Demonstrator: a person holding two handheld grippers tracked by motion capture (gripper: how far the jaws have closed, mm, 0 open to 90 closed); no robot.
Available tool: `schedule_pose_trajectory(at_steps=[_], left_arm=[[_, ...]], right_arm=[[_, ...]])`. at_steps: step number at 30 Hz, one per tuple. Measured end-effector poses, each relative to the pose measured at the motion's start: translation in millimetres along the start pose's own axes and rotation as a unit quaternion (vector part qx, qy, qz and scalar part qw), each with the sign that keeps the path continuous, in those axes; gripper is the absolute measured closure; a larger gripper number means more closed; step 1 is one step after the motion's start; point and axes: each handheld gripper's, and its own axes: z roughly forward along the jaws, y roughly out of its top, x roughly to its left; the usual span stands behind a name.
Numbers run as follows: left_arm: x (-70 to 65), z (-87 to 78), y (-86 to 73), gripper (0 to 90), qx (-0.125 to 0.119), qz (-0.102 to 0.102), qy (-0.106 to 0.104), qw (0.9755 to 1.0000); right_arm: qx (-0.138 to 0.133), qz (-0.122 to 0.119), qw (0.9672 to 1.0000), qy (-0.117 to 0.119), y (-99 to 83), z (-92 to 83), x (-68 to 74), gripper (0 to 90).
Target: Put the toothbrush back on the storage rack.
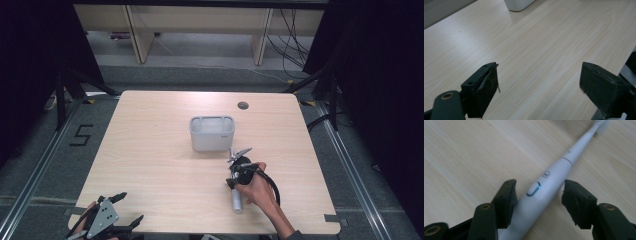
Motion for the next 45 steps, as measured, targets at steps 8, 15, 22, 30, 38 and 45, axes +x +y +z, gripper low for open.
schedule_pose_trajectory(at_steps=[8, 15, 22, 30, 38, 45], left_arm=[[0.0, 1.1, -0.5, 14.8, 0.007, 0.002, -0.001, 1.0000], [-1.6, 0.9, -0.6, 14.8, -0.003, -0.010, 0.001, 0.9999], [-0.6, 0.5, -0.2, 14.8, 0.000, -0.005, -0.001, 1.0000], [-0.5, 0.3, -0.1, 14.8, 0.000, -0.005, -0.001, 1.0000], [-0.4, 0.0, 0.1, 14.8, -0.001, -0.004, -0.001, 1.0000], [0.0, -0.7, -0.1, 14.8, -0.002, 0.000, 0.003, 1.0000]], right_arm=[[0.024, 0.002, 0.9996, 0.016, -4.1, -8.3, -15.9, 53.8], [0.077, 0.011, 0.9968, 0.015, -5.4, -7.3, -28.7, 61.7], [0.110, -0.022, 0.9934, 0.023, -3.5, -6.1, -35.8, 66.1], [0.162, -0.043, 0.9852, 0.034, 5.0, -4.3, -38.0, 66.4], [0.191, -0.083, 0.9777, 0.026, 11.4, 0.5, -42.8, 66.6], [0.215, -0.083, 0.9728, 0.017, 16.1, 2.5, -37.9, 66.7]])
